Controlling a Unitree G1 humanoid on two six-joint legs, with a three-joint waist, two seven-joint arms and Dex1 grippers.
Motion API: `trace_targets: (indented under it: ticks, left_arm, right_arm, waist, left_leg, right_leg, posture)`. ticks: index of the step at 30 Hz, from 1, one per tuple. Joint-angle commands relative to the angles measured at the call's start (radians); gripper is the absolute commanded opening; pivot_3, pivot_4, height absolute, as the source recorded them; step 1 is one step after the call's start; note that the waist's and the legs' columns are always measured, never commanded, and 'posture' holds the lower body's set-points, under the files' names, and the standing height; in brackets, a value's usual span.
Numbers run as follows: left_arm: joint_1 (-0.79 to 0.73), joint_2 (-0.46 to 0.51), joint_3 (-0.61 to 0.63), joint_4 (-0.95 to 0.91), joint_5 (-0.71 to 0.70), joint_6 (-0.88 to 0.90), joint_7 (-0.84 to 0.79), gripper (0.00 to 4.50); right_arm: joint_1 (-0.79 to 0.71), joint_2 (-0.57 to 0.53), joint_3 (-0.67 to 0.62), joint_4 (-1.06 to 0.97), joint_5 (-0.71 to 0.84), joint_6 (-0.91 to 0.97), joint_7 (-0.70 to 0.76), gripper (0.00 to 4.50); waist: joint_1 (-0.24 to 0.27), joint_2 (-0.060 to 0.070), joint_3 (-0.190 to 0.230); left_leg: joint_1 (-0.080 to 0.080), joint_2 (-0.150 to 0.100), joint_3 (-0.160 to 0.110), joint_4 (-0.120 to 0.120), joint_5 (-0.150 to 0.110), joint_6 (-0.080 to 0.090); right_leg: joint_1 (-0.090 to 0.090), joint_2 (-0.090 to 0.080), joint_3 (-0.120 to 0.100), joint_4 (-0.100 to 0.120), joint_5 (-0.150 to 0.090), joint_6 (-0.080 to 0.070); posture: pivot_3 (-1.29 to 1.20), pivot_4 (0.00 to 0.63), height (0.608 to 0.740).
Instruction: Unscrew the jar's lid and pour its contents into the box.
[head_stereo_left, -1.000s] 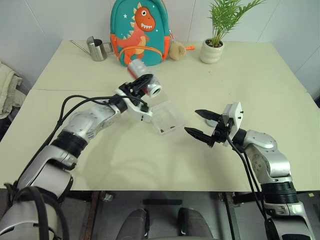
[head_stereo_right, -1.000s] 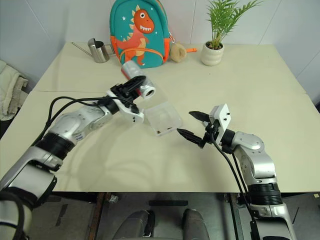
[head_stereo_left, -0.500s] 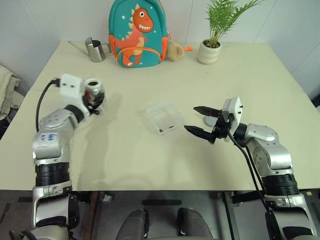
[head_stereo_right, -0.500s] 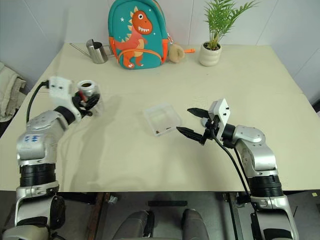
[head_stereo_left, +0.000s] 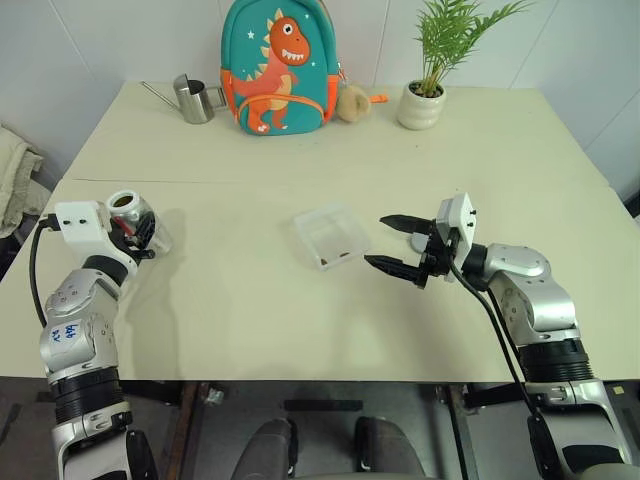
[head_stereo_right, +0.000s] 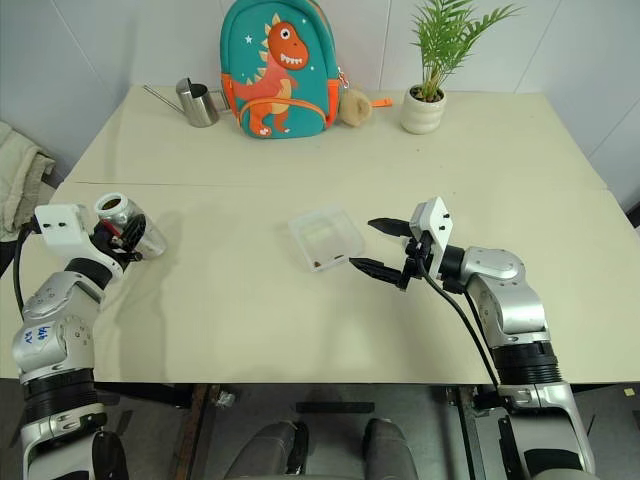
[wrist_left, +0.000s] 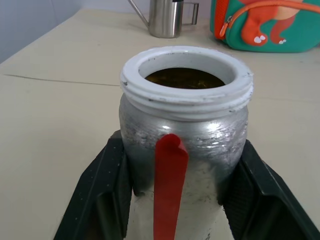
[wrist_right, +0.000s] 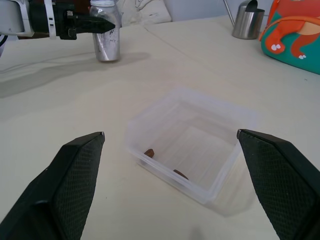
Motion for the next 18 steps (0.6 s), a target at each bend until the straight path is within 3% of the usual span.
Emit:
trace_targets:
  ticks: [1, 4, 10, 18]
  left_arm:
    - [0.017, 0.019, -0.003, -0.010, 0.005, -0.039, 0.001, 3.62]
    - [0.026, 0.023, 0.010, -0.011, -0.011, -0.047, -0.002, 4.45]
    - [0.100, 0.057, 0.023, -0.082, -0.024, -0.031, -0.031, 4.45]
    - [0.368, 0.216, 0.072, -0.250, -0.077, 0.035, -0.236, 4.45]
  right_arm:
    - [-0.023, -0.008, -0.007, -0.015, 0.001, -0.021, 0.010, 4.50]
    - [-0.024, -0.002, -0.003, -0.025, 0.001, -0.014, 0.008, 4.50]
    - [-0.025, 0.000, -0.002, -0.035, 0.000, -0.009, 0.009, 4.50]
    - [-0.024, -0.028, -0.018, -0.029, -0.001, -0.028, 0.032, 4.50]
  waist:
    - [-0.001, 0.000, 0.000]
    - [-0.001, 0.000, 0.000]
    - [-0.005, 0.000, 0.000]
    - [-0.005, 0.000, 0.000]
  left_leg:
    - [0.000, 0.000, 0.000, 0.000, 0.000, 0.000]
    - [0.000, 0.001, 0.000, 0.000, 0.000, 0.000]
    - [0.000, 0.001, 0.000, -0.001, -0.001, -0.001]
    - [0.000, 0.006, 0.001, -0.002, -0.004, -0.003]
  right_leg:
    - [0.000, 0.000, 0.000, 0.000, 0.000, 0.000]
    - [0.000, 0.000, 0.000, 0.000, 0.000, 0.000]
    - [0.000, 0.001, 0.000, -0.001, 0.000, 0.000]
    - [-0.001, 0.000, 0.001, -0.004, 0.000, -0.003]
  posture:
    - [0.00, 0.150, 0.740]
    - [0.00, 0.150, 0.740]
    - [0.00, 0.150, 0.740]
    - [0.00, 0.150, 0.740]
